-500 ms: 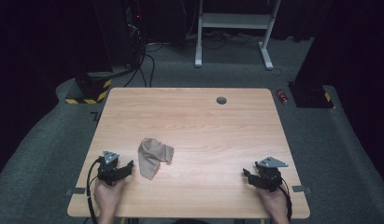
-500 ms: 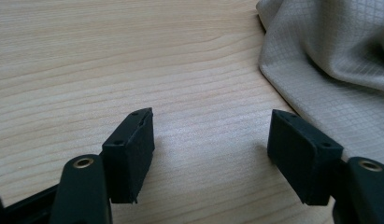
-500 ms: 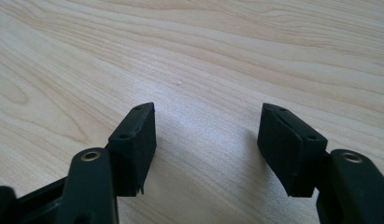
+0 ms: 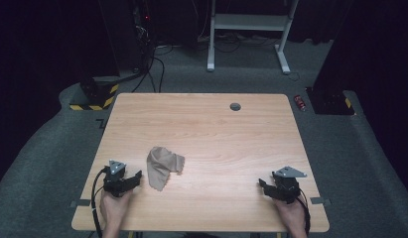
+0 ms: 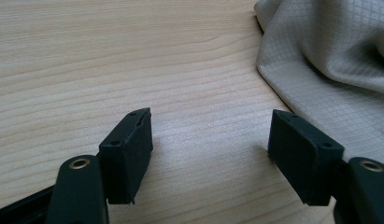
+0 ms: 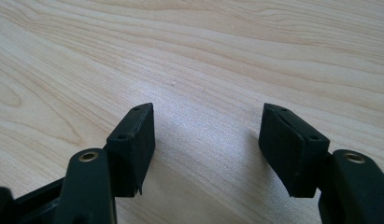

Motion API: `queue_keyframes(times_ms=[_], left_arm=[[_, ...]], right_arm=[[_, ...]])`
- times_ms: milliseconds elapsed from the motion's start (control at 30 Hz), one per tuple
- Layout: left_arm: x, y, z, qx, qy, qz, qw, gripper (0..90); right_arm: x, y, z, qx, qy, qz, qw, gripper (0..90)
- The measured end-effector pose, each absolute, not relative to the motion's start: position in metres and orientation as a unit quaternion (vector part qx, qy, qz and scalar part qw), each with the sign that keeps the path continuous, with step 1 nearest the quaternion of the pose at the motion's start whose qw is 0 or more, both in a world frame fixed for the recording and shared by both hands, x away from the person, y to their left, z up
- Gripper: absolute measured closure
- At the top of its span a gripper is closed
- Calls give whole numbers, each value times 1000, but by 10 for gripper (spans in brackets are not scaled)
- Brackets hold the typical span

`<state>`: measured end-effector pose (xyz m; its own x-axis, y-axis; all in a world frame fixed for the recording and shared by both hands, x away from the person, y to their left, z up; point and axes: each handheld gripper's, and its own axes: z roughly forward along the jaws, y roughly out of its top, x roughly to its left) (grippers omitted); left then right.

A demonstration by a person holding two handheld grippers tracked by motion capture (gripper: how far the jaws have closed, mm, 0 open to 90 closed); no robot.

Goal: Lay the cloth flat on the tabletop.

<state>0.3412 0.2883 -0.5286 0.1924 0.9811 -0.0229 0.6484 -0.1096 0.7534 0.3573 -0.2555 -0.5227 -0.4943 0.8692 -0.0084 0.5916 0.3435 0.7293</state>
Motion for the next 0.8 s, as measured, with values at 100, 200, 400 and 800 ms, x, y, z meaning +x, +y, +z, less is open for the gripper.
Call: queue_keyframes(times_ms=[100, 200, 400, 800], left_arm=[[341, 288, -529, 706, 577, 254, 323, 289], [341, 288, -529, 706, 577, 254, 324, 279], [341, 291, -528, 697, 583, 248, 335, 297], [337, 290, -517, 691, 577, 231, 370, 295]], right_arm=[[358, -256, -523, 459, 795, 341, 204, 359], [357, -256, -523, 459, 795, 341, 204, 356], [358, -256, -523, 456, 796, 341, 204, 351], [357, -255, -523, 458, 796, 340, 202, 348]])
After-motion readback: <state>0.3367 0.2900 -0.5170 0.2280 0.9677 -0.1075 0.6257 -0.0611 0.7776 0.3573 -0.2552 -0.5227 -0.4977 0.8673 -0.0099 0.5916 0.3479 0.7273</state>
